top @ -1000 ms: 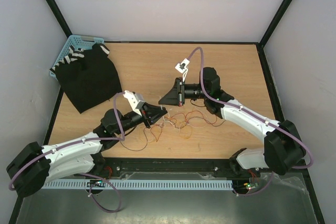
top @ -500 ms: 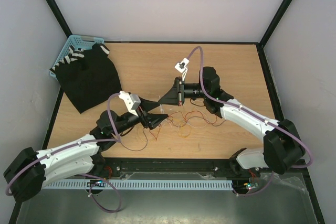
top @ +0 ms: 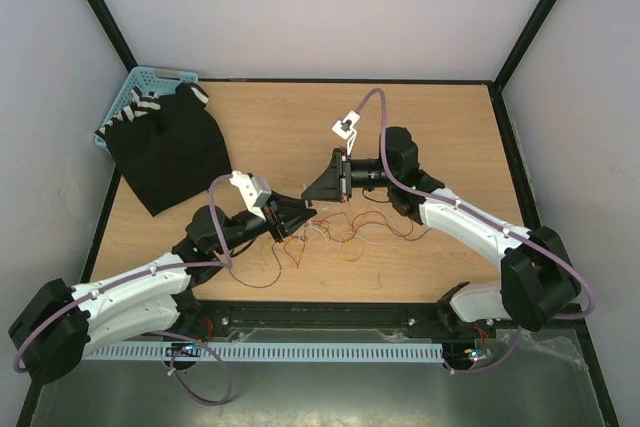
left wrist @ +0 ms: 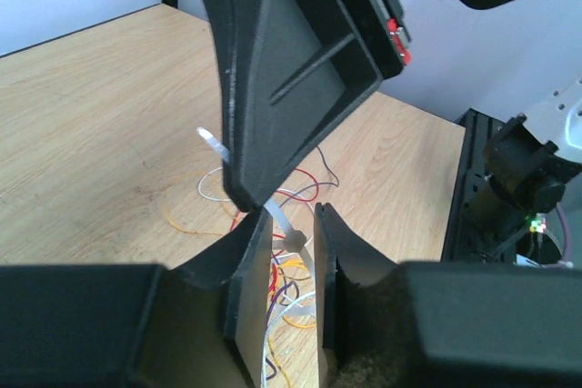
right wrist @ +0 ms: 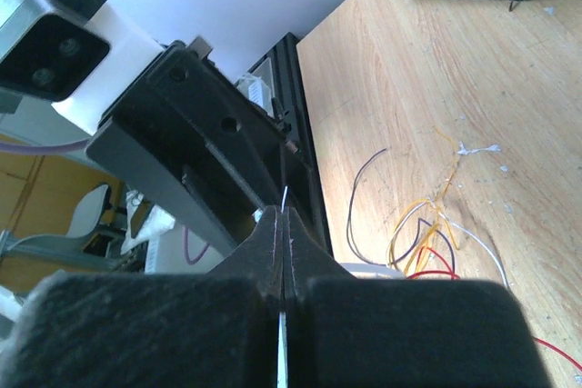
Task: Zip-tie the wires
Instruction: Tie the cable at the center of the board.
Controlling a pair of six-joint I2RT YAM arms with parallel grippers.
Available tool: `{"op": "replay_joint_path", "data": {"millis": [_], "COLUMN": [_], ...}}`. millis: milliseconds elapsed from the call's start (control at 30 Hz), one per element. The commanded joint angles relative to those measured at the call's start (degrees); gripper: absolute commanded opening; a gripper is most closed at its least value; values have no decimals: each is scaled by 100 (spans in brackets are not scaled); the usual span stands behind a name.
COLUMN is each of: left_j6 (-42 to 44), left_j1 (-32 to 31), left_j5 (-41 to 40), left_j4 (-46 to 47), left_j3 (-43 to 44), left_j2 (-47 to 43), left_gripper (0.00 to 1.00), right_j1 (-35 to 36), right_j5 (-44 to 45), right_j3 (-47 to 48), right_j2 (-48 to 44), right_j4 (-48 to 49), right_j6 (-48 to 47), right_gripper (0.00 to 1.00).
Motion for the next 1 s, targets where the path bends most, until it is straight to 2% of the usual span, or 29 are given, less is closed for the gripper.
{"op": "replay_joint_path", "data": {"millis": [0,267,967], "left_j6": [23,-39,-183], "left_j1": [-37,-37,-37], "left_j5": [299,377,181], "left_j4": [210,209,207], "left_j3": [162,40,-638], "left_j2": [-38,98,282], "left_gripper": [24,12,10], "right_j1": [18,22,9], "right_j5": [67,130,167], "right_j3": [160,332,1271], "right_j2": [-29,-29,347], "right_j4": [199,143,-119], "right_j6": [-12,-33,-117], "right_gripper": [0,0,0]}}
